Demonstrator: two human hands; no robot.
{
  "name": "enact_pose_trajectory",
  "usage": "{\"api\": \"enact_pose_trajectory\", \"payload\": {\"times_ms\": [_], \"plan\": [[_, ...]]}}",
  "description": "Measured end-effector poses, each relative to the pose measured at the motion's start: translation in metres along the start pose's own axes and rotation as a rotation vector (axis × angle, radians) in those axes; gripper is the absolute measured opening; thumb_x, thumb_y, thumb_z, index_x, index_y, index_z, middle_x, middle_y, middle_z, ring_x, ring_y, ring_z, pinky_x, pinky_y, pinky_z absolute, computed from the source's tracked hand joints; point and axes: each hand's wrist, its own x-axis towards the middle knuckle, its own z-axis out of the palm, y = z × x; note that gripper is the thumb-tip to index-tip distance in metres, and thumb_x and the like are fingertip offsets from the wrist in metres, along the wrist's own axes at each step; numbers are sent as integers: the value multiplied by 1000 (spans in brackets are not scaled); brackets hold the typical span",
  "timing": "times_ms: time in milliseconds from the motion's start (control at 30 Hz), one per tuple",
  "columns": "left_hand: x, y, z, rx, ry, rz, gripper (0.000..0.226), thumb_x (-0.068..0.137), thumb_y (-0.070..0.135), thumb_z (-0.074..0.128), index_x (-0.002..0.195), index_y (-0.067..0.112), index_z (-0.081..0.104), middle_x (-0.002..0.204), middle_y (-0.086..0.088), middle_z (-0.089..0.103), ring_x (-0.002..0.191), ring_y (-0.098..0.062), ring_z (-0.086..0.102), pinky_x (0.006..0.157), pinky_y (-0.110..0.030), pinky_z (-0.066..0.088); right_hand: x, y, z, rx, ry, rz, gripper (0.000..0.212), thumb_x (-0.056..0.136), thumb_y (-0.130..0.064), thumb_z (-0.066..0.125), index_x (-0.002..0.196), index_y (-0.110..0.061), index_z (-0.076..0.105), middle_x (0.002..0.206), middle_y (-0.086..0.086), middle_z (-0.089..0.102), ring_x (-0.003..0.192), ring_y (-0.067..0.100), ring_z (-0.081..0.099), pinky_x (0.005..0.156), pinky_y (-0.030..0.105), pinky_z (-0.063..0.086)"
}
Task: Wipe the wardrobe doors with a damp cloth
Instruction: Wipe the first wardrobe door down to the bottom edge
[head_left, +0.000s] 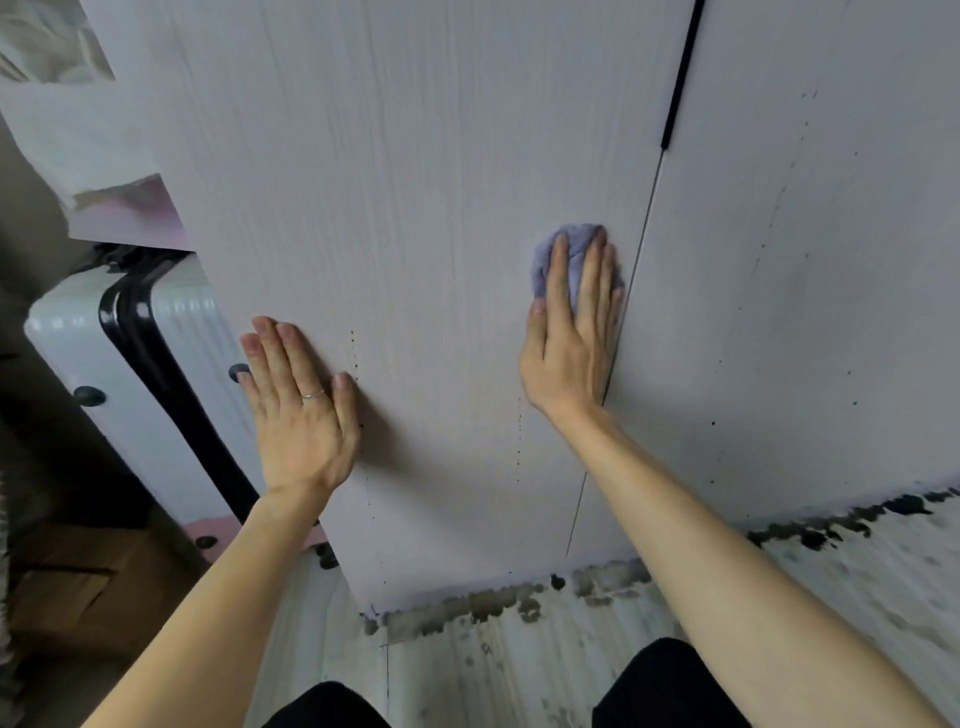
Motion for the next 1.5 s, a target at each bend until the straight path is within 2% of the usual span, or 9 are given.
{"api": "enact_pose_trajectory", "payload": {"times_ms": [133,333,567,800,1100,1167,1333,1400,1500], "plan": [[0,3,3,12,-14,-20,73,106,40,24,148,22,-32,156,4,-37,147,-17,-33,122,-40,-17,-16,-27,19,66,25,48,55,103,-19,41,155,-8,28,163,21,16,152,37,12,123,54,11],[-1,-6,-1,31,-17,11,76,107,42,29,150,23,-30,156,7,-38,149,-17,-29,119,-29,-21,-65,-12,23,-81,-240,-491,59,94,-14,47,152,-17,36,161,7,23,151,27,20,122,49,16],[-2,-4,2,32,-3,9,77,106,42,29,151,24,-31,157,7,-38,149,-18,-29,119,-30,-21,-27,-19,21,38,-36,63,56,104,-23,38,157,-10,24,164,16,9,154,34,5,124,50,6],[-1,-11,1,41,39,44,77,105,43,32,155,19,-21,162,5,-30,151,-19,-23,122,-30,-17,-92,-24,42,-115,-336,-630,70,92,-19,52,157,-23,26,164,3,20,154,22,13,122,48,17],[1,-13,4,53,46,53,78,105,44,31,155,21,-24,162,6,-32,151,-18,-23,122,-31,-17,-65,22,19,-59,-136,9,65,104,-33,35,160,-25,2,166,4,-11,154,24,-8,125,47,5],[0,-12,3,58,45,41,77,105,44,31,155,22,-24,161,6,-32,152,-19,-22,122,-31,-17,-89,19,26,-82,-207,-43,69,103,-35,36,160,-25,-2,166,4,-18,154,28,-8,125,48,5],[-1,-13,-1,51,30,36,76,105,45,29,154,21,-24,161,8,-31,151,-17,-23,121,-27,-18,-132,61,14,-278,-476,-544,72,101,-32,43,160,-21,5,167,6,2,155,25,9,119,53,23],[0,-13,-1,51,45,32,76,104,45,29,154,17,-21,162,7,-30,151,-17,-23,121,-28,-18,-104,65,5,-301,-416,-487,68,102,-34,38,160,-22,5,166,8,3,154,26,11,122,52,16],[0,-12,4,34,62,34,77,104,43,31,155,15,-20,162,5,-28,151,-18,-23,122,-31,-17,-45,63,-10,-191,-253,-110,67,103,-35,37,160,-21,4,165,10,-3,155,26,-2,124,46,3]]}}
